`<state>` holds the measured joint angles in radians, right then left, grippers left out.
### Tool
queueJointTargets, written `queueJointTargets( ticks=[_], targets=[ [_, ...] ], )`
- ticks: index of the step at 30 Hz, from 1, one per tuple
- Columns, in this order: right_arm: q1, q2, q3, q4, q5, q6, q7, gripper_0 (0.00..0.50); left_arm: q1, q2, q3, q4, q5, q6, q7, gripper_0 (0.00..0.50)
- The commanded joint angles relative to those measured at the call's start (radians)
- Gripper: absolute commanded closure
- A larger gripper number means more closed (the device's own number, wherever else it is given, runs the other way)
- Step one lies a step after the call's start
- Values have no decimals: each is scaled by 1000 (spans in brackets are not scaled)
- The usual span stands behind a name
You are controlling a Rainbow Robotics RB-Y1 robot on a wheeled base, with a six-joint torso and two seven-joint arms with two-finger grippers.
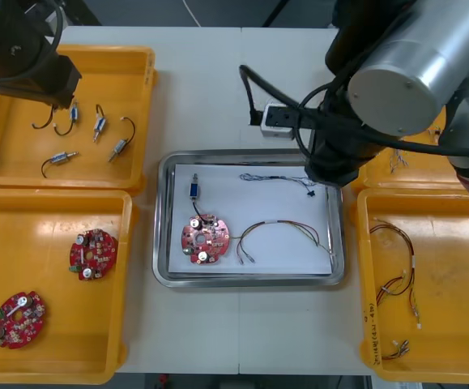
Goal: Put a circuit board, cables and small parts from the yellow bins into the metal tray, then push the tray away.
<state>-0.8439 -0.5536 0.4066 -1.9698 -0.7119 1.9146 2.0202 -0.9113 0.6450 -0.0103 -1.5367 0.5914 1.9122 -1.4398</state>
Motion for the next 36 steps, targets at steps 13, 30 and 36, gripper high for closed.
queueJointTargets(
  ticks=[13, 30, 36],
  targets=[
    [259, -124, -250, -301, -34, 5, -486, 0, -38, -110, -145, -114, 18, 8, 260, 500],
    [523, -223, -568, -394, -173, 5, -758, 0, -87, -234, -427, -128, 39, -70, 483, 500],
    [597, -230, -674, -406, -169, 5, -759, 0, -86, -252, -517, -120, 48, -111, 536, 499]
  ],
)
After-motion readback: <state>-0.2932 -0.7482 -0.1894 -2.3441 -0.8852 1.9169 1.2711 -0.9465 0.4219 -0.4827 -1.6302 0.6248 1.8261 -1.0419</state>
